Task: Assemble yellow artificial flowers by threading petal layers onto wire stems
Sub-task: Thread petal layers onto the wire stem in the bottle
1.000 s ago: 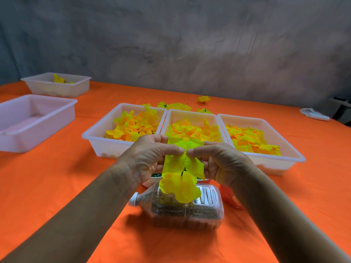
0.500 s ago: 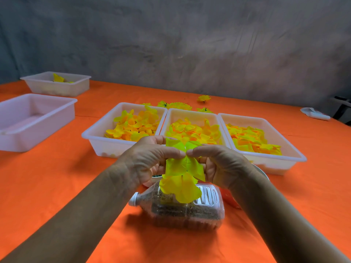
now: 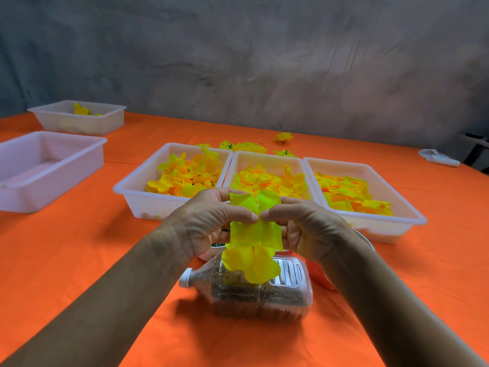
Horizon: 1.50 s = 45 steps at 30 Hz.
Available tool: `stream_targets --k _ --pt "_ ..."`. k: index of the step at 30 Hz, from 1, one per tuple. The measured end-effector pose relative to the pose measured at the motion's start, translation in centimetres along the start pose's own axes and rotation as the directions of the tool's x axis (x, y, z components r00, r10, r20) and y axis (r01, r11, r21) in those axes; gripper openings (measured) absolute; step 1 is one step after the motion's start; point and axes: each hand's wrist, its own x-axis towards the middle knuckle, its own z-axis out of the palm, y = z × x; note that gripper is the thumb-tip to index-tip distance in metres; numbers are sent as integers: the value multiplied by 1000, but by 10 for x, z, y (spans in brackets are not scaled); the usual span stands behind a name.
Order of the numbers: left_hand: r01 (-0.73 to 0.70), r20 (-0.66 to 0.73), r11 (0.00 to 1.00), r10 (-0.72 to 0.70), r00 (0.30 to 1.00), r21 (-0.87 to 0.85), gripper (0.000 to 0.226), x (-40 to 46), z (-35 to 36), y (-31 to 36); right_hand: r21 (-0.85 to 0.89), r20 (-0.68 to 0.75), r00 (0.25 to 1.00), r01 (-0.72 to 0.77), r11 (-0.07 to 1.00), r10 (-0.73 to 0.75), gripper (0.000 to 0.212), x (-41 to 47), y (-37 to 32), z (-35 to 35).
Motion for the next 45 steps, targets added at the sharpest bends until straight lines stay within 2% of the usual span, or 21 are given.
stream_targets --k 3,7,13,16,20,23,26,28,32,35,39,42,45 --pt "4 14 1000 -4 1000 3 37 0 2 1 2 0 1000 14 1000 -14 29 1 0 1" --pt "22 25 1000 -22 999 0 43 0 4 0 21 7 1000 14 1000 -14 23 1 -1 1" --pt "62 28 997 -61 998 -36 55 1 3 -1 5 13 1000 -24 1000 24 27 1 2 0" --pt "59 34 997 -58 998 -43 56 2 3 -1 3 12 999 -51 999 51 35 3 3 -1" --pt "31 48 999 -30 998 -31 61 0 2 0 24 39 998 -41 999 40 20 1 3 0" --pt "10 42 1000 -9 999 -21 73 0 2 -1 31 57 998 -9 999 7 39 0 3 3" --pt "31 39 999 -30 999 -28 77 5 0 -5 43 59 998 -22 999 20 38 -1 2 4" --pt "58 42 998 -57 997 -6 66 8 -4 -8 45 47 998 -41 998 39 38 0 2 4" --pt "100 66 995 -101 993 21 29 16 -12 -11 23 23 997 -79 997 79 32 2 3 4" --pt "128 114 991 -133 985 48 31 16 -10 -11 48 27 994 -105 993 104 16 3 4 2" --pt "118 138 993 -118 983 5 15 17 -16 -15 75 28 991 -130 989 128 16 3 3 2" --pt "105 144 994 -102 984 -12 17 16 -15 -14 89 27 989 -145 986 143 20 2 3 3" --pt "72 87 994 -65 994 -80 60 13 -8 -11 116 55 990 -135 984 129 26 -1 2 6"
